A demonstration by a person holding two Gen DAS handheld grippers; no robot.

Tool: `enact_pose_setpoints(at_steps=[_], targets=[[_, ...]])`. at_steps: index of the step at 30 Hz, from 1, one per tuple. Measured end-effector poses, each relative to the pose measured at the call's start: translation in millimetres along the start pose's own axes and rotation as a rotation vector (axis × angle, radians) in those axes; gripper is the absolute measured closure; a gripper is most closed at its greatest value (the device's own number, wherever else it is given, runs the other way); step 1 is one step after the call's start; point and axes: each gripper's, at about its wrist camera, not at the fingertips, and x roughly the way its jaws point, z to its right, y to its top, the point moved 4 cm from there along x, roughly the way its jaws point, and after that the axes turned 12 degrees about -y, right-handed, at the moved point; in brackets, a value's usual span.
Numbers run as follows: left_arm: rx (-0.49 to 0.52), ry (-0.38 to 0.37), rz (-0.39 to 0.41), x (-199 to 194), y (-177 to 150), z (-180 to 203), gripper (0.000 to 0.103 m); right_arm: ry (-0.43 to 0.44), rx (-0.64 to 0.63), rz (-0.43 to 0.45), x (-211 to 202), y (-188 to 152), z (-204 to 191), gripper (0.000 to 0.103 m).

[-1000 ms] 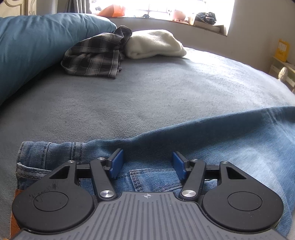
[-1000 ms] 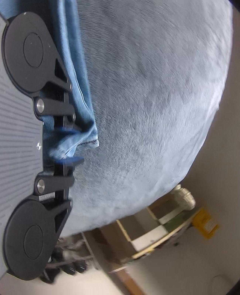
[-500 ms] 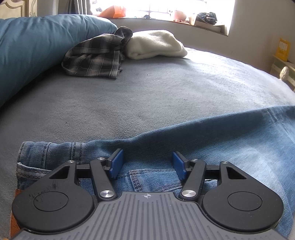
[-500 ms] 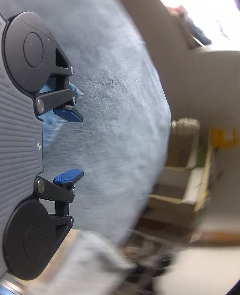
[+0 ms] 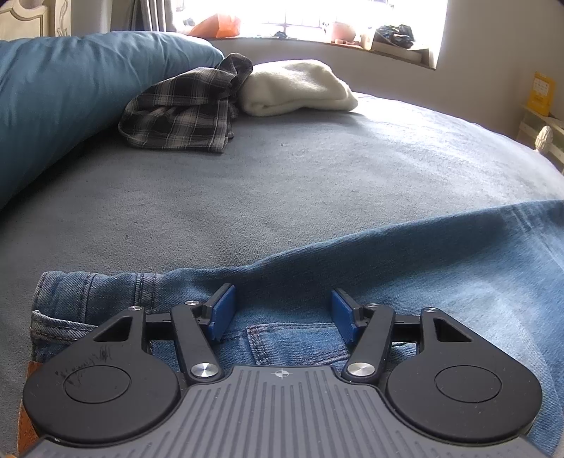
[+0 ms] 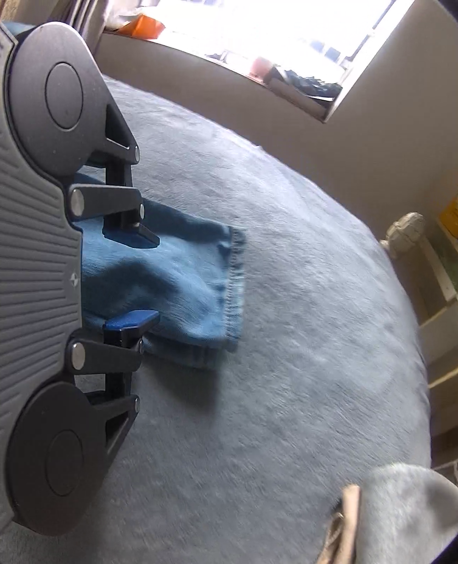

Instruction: Fold clothes

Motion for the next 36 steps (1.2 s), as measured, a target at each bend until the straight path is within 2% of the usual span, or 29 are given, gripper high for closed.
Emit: enact_pose_setpoints(at_steps=[8,13,20,21,23,24,28,34,36], targets=[[0.002,-0.001,0.001,0,0,0,0.044,0.009,0.141,0.018,13,-1,18,0.064],[0.004,0.001,0.003,0,-1,1,0.043,-0.003,0.211,0.079,9,6,32,0.064],[0.007,0.006,0.002,1,-1,2,0.043,-0.003,0.199,0.080,23,16,31,0.064],[0.008,0.007,0.002,1,-1,2,0.043,-0.010,0.184,0.082,24,16,30,0.066],[0.009,0.008,0.000,1,0,3,0.043,-0.027,0.153,0.088,26,17,27,0.087],[0.009,0.008,-0.001,2,0,3,0.043,-0.063,0.118,0.101,26,18,22,0.099],[0.011,0.010,-0.003,2,0,3,0.043,-0.063,0.014,0.232,2,23,1,0.101],[0.014,0.013,-0.004,3,0,4,0.043,-0.197,-0.070,0.223,23,20,-2,0.101],[0.015,0.014,-0.004,3,0,4,0.043,-0.205,-0.037,0.205,32,18,8,0.101]])
